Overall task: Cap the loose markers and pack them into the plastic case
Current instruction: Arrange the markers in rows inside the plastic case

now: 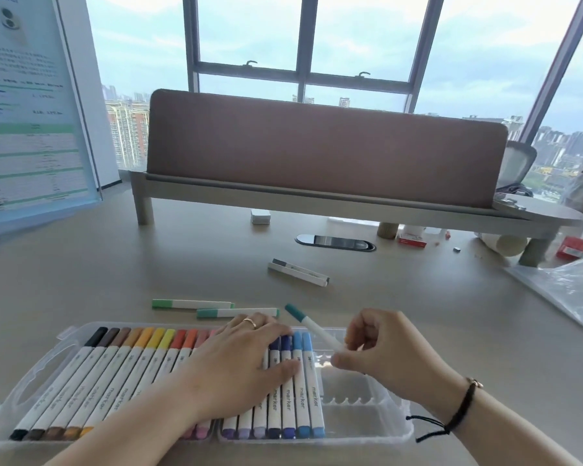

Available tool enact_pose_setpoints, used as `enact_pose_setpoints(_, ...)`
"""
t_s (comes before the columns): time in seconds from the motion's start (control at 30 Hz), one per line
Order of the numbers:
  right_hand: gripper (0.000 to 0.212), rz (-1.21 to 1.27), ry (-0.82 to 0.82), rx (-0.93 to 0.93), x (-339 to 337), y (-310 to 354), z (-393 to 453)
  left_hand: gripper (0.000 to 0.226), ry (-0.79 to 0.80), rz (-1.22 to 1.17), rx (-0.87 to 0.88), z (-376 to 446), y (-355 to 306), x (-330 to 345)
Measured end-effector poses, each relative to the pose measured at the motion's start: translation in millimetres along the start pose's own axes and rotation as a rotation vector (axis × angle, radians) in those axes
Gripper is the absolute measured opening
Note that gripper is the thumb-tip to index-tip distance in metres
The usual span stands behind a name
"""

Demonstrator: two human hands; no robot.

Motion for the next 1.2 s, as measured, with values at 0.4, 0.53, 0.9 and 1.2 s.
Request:
enact_pose_setpoints(0.4, 0.014, -0.124, 0.167, -0.098, 1.0, 5.6, -28.2, 0.064, 0.011, 0.011, -0.016, -2.6, -6.2, -0.3)
enact_pose_setpoints(0.53, 0.014, -0.147, 0.207, -0.13, 4.1, 8.7, -30.6, 0.057, -0.006, -0.007, 0.025, -3.2, -7.8, 0.6)
enact_pose_setpoints(0.9, 0.017, -0.174, 0.154, -0.148, 9.5, 15.0, -32.9, 0.043, -0.079, -0.032, 0.08, -1.9, -6.8, 1.1)
enact_pose_setpoints(1.2, 0.017, -0.113, 0.071, -0.103, 15.8, 10.9, -29.0, 0.039, -0.13, -0.013, 0.088, -2.4, -7.8, 0.0)
Point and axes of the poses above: each hand's wrist, its own z-axis towards the middle knuckle, its own x-axis out of the palm, y = z × x, the point moved 2 cm from there along z, towards the middle knuckle, and after that the axes turned 10 degrees about -x, right-handed, at the moved point
